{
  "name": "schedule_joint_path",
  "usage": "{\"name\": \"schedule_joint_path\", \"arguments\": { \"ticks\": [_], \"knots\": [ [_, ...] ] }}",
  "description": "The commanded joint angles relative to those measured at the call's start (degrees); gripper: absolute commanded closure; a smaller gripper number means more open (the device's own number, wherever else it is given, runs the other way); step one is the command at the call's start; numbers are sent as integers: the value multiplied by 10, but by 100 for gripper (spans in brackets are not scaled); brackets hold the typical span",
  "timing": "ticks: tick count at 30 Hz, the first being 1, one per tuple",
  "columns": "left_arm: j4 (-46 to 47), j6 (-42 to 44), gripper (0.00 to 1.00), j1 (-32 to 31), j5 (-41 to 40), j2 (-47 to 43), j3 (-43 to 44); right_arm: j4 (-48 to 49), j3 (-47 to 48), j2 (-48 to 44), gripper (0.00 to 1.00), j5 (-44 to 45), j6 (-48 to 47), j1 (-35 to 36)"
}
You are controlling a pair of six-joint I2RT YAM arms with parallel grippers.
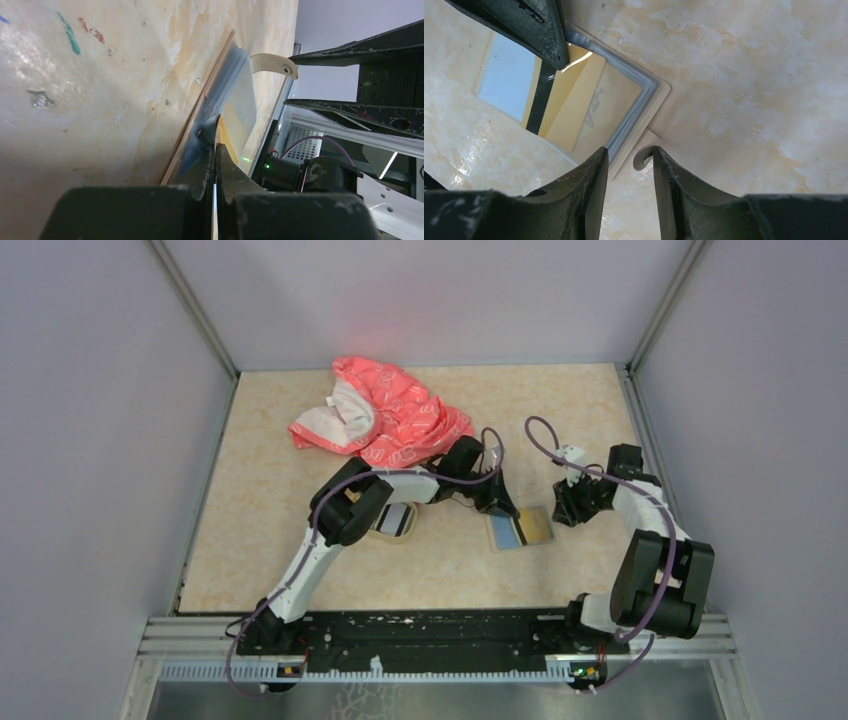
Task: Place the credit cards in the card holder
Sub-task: Insert the credit card into the card holder.
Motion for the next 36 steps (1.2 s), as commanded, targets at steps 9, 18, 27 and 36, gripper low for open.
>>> {"name": "schedule_joint_path", "arguments": {
  "ticks": [9, 18, 27, 36],
  "knots": [
    [-41, 9, 93, -3, -21, 46, 22, -18, 34, -151, 54, -84, -80, 9],
    [-36, 8, 88, -2, -15, 52, 20, -40, -15, -157, 84, -153, -263, 207],
    [-33, 11, 84, -2, -12, 50, 18, 136, -58, -59, 99, 62, -141, 338],
    [-22, 7, 81, -2, -12, 50, 10, 167, -71, -14, 99, 153, -112, 369]
  ]
}}
